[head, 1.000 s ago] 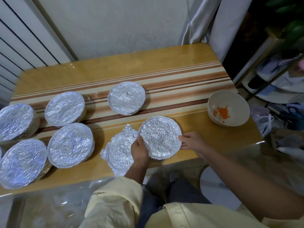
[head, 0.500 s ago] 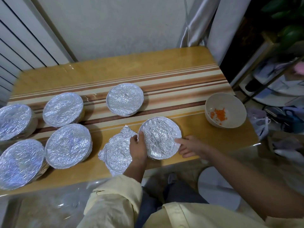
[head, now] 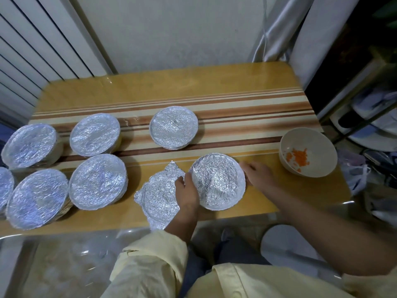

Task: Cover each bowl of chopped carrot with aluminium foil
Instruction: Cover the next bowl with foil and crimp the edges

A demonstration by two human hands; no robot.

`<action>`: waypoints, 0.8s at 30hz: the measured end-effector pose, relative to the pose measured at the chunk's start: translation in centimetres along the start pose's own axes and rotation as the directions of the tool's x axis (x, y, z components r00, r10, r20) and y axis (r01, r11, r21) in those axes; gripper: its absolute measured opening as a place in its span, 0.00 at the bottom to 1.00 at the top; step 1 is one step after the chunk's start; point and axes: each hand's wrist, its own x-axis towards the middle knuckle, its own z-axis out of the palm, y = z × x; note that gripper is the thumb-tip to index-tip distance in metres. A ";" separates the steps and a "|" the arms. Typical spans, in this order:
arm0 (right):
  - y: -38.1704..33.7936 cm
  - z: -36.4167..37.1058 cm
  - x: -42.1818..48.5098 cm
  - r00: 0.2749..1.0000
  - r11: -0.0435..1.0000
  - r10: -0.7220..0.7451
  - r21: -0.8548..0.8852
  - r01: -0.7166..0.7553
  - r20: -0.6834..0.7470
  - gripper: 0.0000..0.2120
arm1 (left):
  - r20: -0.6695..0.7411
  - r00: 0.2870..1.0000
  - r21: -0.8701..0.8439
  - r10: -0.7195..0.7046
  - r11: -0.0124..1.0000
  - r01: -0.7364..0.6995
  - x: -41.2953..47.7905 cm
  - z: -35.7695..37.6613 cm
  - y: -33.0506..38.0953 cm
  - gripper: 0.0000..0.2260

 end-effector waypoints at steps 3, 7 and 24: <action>-0.2 -0.4 -0.3 1.000 0.999 -0.029 0.019 0.028 0.003 0.15 | -0.017 1.000 0.129 -0.011 0.992 0.013 -0.5 0.5 -0.8 0.22; -0.2 0.2 -0.2 0.991 0.991 -0.131 -0.008 0.132 0.039 0.15 | -0.026 0.998 0.202 0.052 0.978 -0.045 -1.2 1.4 -2.1 0.21; 0.7 1.4 -0.1 0.989 0.989 -0.147 0.005 0.147 0.021 0.21 | -0.010 0.991 0.239 0.135 0.962 -0.129 -1.1 0.4 -2.0 0.22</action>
